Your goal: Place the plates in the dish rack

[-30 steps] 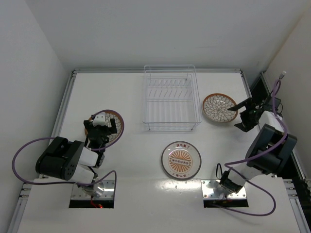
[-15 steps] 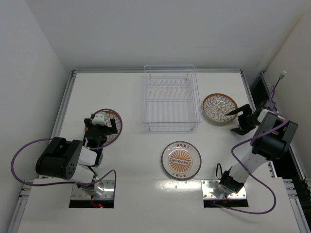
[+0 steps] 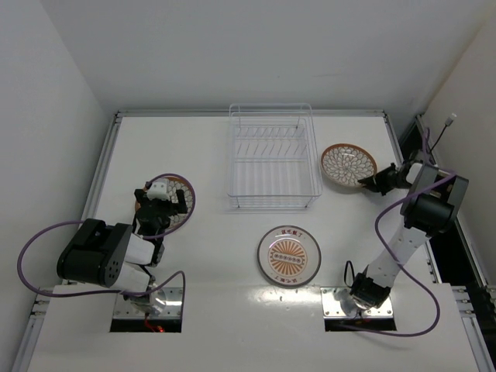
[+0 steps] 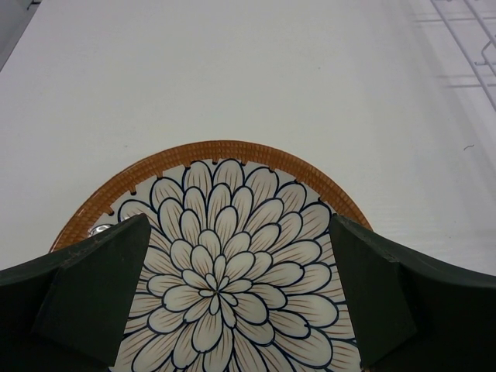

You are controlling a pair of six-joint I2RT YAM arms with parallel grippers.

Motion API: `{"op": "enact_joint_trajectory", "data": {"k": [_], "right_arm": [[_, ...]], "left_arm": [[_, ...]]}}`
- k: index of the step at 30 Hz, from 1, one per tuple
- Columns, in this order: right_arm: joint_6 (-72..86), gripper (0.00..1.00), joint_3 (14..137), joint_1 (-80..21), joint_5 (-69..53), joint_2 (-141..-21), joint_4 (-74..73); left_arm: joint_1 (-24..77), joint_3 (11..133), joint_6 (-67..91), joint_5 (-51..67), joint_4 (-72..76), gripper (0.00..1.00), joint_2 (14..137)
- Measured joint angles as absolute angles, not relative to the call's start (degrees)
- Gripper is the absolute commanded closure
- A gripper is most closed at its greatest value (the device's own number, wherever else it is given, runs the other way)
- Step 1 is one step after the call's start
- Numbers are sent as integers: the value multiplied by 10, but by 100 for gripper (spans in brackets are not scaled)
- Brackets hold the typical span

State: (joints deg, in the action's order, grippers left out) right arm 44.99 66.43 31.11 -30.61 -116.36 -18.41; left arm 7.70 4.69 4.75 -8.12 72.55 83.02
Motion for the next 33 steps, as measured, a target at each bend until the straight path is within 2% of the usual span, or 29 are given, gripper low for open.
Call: {"op": "enact_joint_trajectory", "data": {"k": [5,10,19,24,28,33], "right_arm": [[446,100,690,296,-309,-1161,-180],[429,100,690,290,-259,-1118,-224],[402,100,719,229,-70,-867,-323],[388,100,766,143,36,-774,-337],[358,100,858,39,117,-800,-359],[322,100,957,-72,210,-901,-375]], "left_arm": [[77,47,48,-81,726,0,830],[77,47,48,-81,726,0,830],[78,47,47,-89,726,0,830],[83,47,47,-107,726,0,830],[83,47,47,-112,726,0,830],[83,47,47,-114,726,0,830]]}}
